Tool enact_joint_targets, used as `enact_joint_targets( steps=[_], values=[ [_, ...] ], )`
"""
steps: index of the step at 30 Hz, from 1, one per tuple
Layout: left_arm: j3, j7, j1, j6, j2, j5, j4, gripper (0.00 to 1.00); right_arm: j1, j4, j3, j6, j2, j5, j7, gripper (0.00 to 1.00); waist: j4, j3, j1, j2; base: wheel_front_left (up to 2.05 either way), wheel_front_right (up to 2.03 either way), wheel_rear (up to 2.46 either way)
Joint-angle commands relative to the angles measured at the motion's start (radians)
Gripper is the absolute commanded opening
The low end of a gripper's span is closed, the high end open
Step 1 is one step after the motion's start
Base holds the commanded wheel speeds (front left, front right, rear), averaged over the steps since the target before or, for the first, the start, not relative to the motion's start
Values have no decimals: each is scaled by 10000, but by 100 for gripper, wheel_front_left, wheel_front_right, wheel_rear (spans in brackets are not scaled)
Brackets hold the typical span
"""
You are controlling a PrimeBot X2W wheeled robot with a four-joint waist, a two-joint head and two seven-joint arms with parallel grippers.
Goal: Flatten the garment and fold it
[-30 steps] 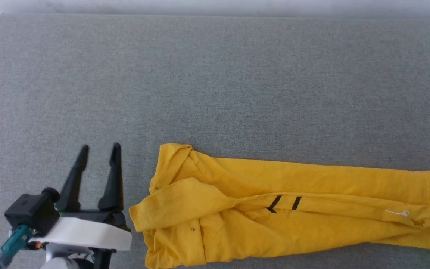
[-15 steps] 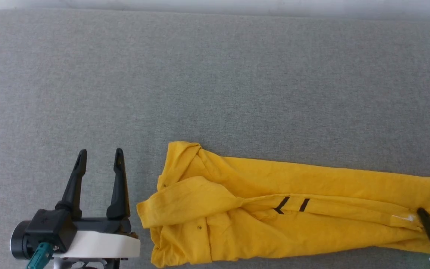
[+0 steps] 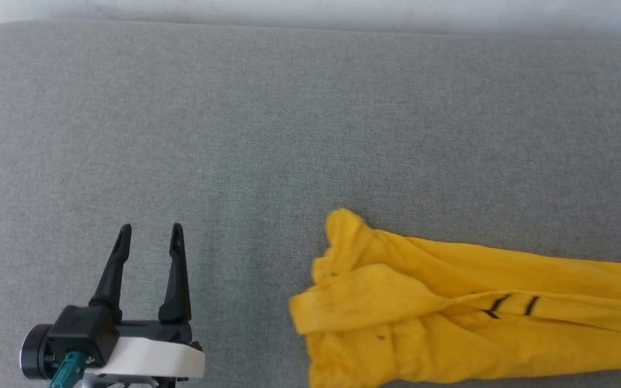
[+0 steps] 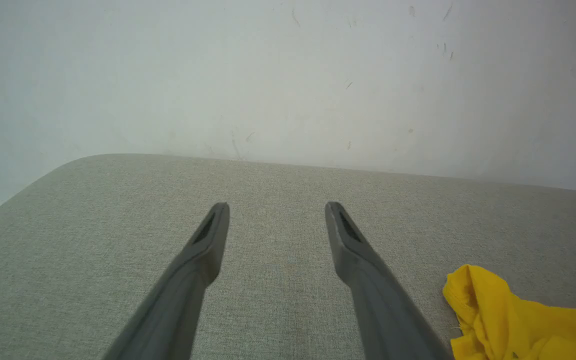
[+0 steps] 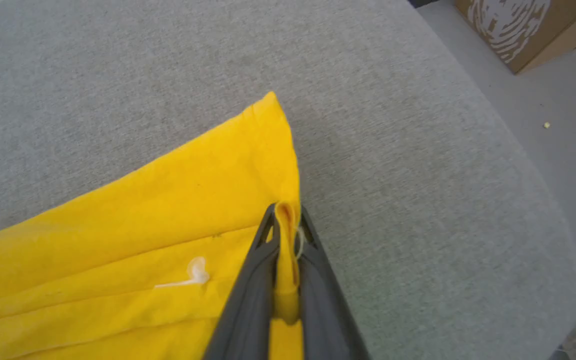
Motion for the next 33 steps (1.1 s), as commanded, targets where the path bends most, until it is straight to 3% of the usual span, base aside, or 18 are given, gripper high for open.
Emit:
enact_joint_targets(
  steps=[1,6,12,19,28,33],
  values=[
    [-13,19,95,0,3,74,46,100,-77,-113,-331,-23,-116,-225,-88,0,-4,-11,0,0,0,0,0],
    [-51,39,138,-3,-47,-3,156,100,-135,-881,-61,-23,93,-70,293,0,-68,-96,0,0,0,0,0],
    [-103,43,86,-90,-146,-122,258,100,94,-2878,1838,-23,769,1132,1582,0,-158,-177,0,0,0,0,0],
    [-158,25,-27,-241,-285,-226,375,100,435,-4939,4025,-23,972,1749,2811,0,-78,-164,0,0,0,0,0],
    [-210,5,-148,-416,-423,-331,498,100,72,-5488,7144,-23,1245,2028,3272,0,272,-71,0,0,0,0,0],
    [-250,-8,-208,-495,-529,-367,586,100,-225,-5266,8175,-23,1413,1858,3063,0,473,29,0,0,0,0,0]
  ],
)
